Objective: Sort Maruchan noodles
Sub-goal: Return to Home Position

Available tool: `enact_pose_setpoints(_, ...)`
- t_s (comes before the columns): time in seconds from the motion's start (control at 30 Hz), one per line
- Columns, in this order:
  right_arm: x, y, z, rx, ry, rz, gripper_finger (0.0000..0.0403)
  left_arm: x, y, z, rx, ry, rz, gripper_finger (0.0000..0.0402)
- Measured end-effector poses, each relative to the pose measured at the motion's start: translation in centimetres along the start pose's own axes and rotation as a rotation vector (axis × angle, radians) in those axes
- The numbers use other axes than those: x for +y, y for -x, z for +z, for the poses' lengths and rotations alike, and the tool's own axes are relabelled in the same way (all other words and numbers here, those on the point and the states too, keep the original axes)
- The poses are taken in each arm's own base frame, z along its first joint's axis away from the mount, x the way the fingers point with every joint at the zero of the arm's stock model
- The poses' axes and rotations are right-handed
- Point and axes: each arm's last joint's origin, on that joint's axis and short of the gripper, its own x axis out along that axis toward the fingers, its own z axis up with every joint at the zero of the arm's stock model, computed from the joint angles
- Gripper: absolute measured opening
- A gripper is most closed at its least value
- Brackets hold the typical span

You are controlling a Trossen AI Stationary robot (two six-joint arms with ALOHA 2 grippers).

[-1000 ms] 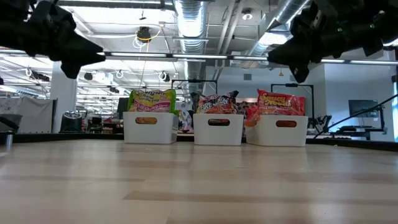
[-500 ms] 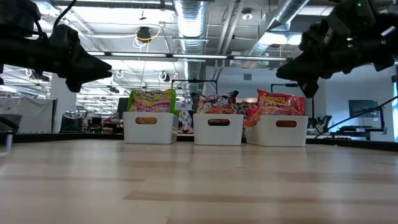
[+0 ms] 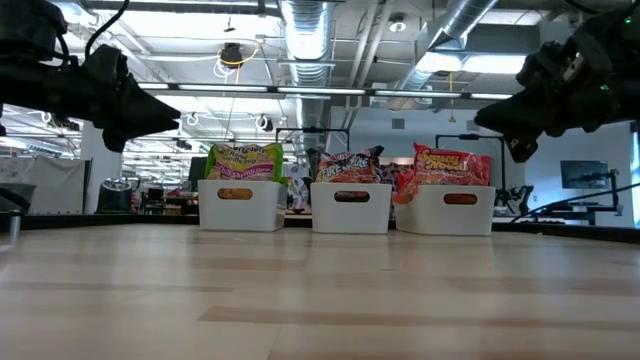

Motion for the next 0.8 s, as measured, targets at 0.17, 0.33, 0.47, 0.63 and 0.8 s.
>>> enact_pose_setpoints(0.17,-0.2,0.5,-0.9,0.092,0.021,-0.031,0.0063,0.0,0.0,0.0,-0.001,-0.209,0.001,0.0129)
enact_pose_setpoints(0.33,-0.6,0.7,-2.0,0.206,0.040,-0.064,0.0063,0.0,0.0,0.0,0.001,-0.329,-0.009,0.0129)
enact_pose_setpoints(0.47,-0.8,0.9,-2.5,0.265,0.054,-0.081,0.0063,0.0,0.0,0.0,0.001,-0.401,-0.009,0.0129)
enact_pose_setpoints(0.63,-0.8,0.9,-2.6,0.269,-0.023,-0.096,0.0063,0.0,0.0,0.0,0.001,-0.433,-0.009,0.0129)
enact_pose_setpoints(0.8,-0.8,0.9,-2.7,0.275,-0.045,-0.102,0.0063,0.0,0.0,0.0,0.001,-0.400,-0.010,0.0129)
